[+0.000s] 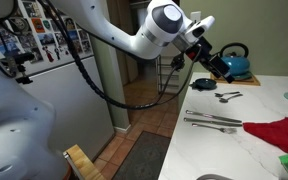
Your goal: Unfold the red cloth
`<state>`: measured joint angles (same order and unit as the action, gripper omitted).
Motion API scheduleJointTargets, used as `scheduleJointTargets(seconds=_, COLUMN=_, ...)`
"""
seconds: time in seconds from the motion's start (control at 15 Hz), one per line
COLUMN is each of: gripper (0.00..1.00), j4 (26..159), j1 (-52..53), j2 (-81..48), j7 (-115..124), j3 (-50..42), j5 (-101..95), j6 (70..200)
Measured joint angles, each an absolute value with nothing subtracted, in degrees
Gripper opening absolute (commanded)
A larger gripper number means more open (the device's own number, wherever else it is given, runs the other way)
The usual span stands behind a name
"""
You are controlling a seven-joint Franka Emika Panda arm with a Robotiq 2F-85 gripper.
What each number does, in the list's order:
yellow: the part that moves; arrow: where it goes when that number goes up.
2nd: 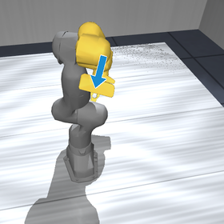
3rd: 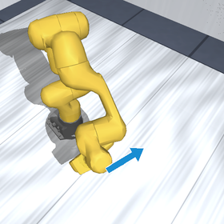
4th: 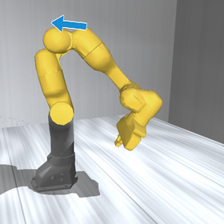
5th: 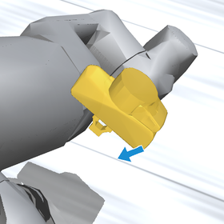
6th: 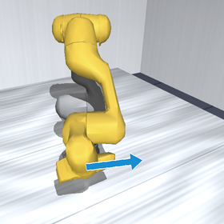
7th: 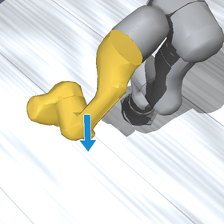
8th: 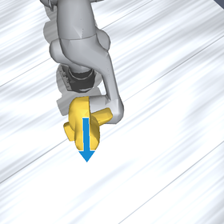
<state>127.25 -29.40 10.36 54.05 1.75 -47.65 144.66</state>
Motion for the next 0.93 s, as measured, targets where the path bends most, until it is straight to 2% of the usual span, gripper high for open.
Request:
scheduleJointTargets(seconds=0.27, gripper=1.0, j4=120.7, j1=-24.0, j2=2.1, j7=54.1, j3=-3.0, j5=-47.0, j6=139.4)
scheduleJointTargets(seconds=0.93, gripper=1.0, j4=102.3, j1=-18.9, j2=-18.7, j7=49.2, j3=-13.7, j5=-36.9, j6=139.1)
